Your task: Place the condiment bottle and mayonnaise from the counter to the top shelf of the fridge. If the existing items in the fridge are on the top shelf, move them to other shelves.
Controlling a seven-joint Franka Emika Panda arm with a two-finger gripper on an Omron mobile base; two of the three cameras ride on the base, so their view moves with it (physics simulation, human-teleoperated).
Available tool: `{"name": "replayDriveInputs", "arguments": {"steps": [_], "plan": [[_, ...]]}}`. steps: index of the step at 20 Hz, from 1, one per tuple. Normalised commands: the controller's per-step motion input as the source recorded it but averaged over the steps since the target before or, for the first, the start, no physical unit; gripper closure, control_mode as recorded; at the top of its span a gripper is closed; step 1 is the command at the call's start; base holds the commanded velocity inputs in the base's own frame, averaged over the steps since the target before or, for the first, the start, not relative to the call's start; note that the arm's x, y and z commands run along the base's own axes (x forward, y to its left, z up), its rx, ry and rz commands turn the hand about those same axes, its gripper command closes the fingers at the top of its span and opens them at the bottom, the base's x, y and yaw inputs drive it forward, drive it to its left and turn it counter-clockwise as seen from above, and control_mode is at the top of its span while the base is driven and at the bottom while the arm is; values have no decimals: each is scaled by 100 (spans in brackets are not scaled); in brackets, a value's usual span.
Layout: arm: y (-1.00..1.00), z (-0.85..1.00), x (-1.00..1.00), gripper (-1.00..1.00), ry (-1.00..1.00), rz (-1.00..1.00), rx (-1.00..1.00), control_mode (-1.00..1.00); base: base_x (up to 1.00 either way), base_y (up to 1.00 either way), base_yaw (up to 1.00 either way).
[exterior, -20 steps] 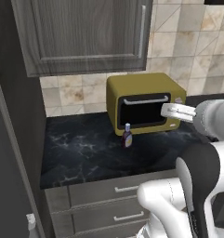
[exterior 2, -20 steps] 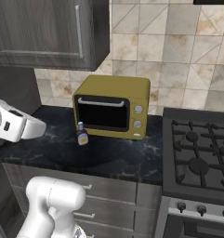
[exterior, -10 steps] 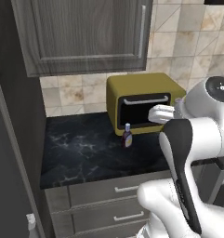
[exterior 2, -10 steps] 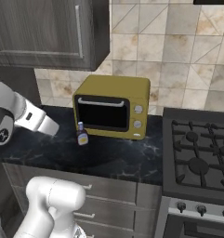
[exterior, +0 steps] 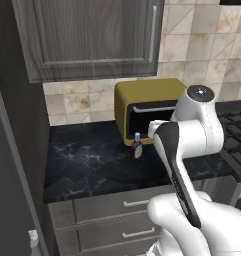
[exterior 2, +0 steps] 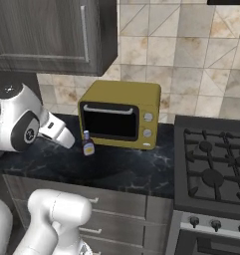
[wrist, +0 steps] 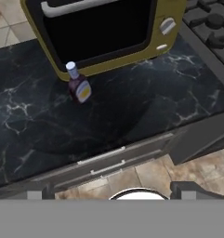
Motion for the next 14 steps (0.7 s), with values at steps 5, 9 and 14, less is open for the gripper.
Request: {"name": "replayDriveInputs", "arguments": {"steps": [5, 9, 14], "plan": [[9, -53, 54, -100, 0, 0, 0, -100, 0, 0, 0], [11, -38, 49, -100, 0, 0, 0, -100, 0, 0, 0], [19, -35, 48, -100, 0, 0, 0, -100, 0, 0, 0]]}}
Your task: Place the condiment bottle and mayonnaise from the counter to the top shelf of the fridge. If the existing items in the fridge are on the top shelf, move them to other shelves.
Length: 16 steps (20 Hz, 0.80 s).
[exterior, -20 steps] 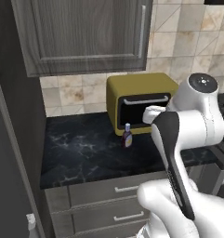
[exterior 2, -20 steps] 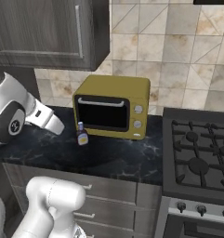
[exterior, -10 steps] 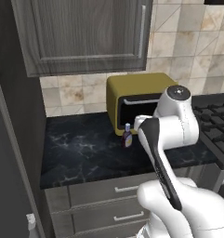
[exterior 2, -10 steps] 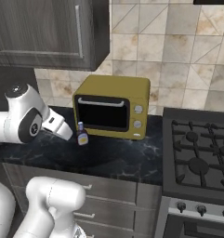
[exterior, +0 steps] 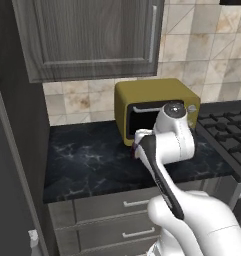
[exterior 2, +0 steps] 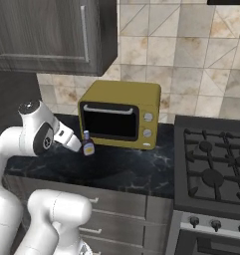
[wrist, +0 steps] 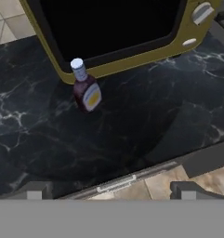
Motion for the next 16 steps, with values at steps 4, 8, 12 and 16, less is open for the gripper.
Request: {"name": "replayDriveInputs", "arguments": {"steps": [4, 8, 12, 16], "plan": [[25, -32, 49, -100, 1, 0, 0, -100, 0, 0, 0], [1, -19, 43, -100, 2, -1, 0, -100, 0, 0, 0], [0, -11, 38, -100, 1, -3, 0, -100, 0, 0, 0], [0, -10, 38, -100, 1, -3, 0, -100, 0, 0, 0]]}}
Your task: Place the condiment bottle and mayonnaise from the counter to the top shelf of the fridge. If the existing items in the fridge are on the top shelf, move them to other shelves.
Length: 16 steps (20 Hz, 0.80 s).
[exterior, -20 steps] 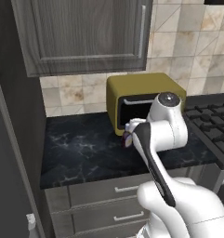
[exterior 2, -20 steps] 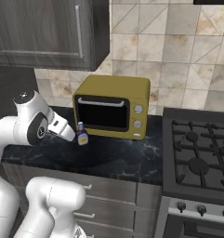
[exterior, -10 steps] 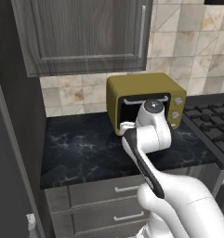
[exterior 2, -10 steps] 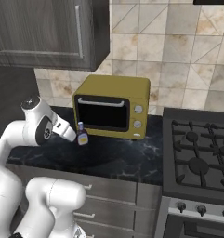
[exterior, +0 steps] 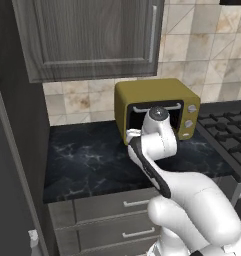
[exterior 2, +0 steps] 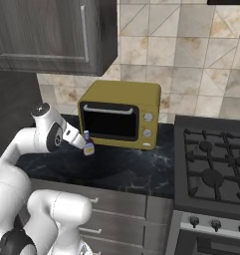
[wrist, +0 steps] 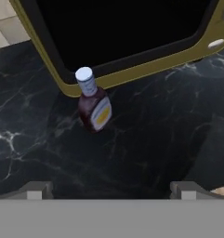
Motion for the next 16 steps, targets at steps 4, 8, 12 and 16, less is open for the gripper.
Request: {"name": "replayDriveInputs", "arguments": {"steps": [4, 8, 12, 16], "plan": [[0, -8, 43, -100, 2, -4, 0, -100, 0, 0, 0], [0, -17, 29, -100, 0, -2, 0, -100, 0, 0, 0], [0, -17, 23, -100, 0, -3, 0, -100, 0, 0, 0], [0, -17, 21, -100, 0, -3, 0, -100, 0, 0, 0]]}}
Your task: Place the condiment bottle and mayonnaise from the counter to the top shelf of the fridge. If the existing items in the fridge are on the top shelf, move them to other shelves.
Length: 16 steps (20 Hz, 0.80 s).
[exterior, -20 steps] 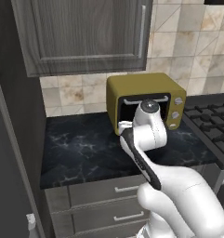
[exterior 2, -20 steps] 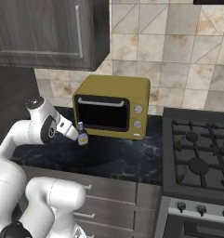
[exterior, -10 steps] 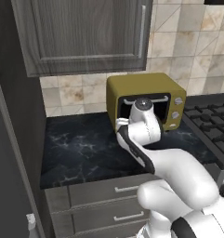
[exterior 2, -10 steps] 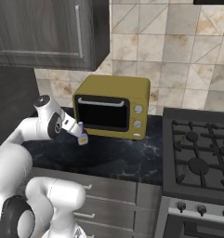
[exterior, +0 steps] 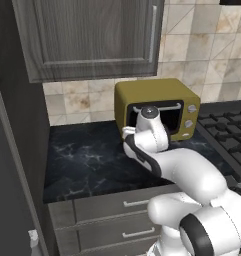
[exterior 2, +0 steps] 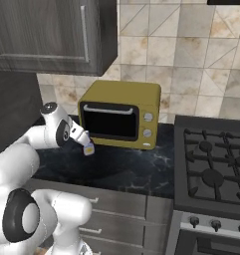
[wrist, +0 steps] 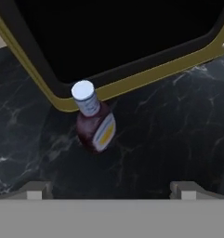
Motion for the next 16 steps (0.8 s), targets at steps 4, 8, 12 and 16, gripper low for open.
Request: {"name": "replayDriveInputs", "arguments": {"steps": [4, 8, 12, 16], "plan": [[0, -20, 20, -100, 0, -2, 0, -100, 0, 0, 0], [0, -17, 23, -100, 0, -3, 0, -100, 0, 0, 0], [0, -15, 27, -100, 0, -3, 0, -100, 0, 0, 0], [0, -17, 29, -100, 0, -3, 0, -100, 0, 0, 0]]}}
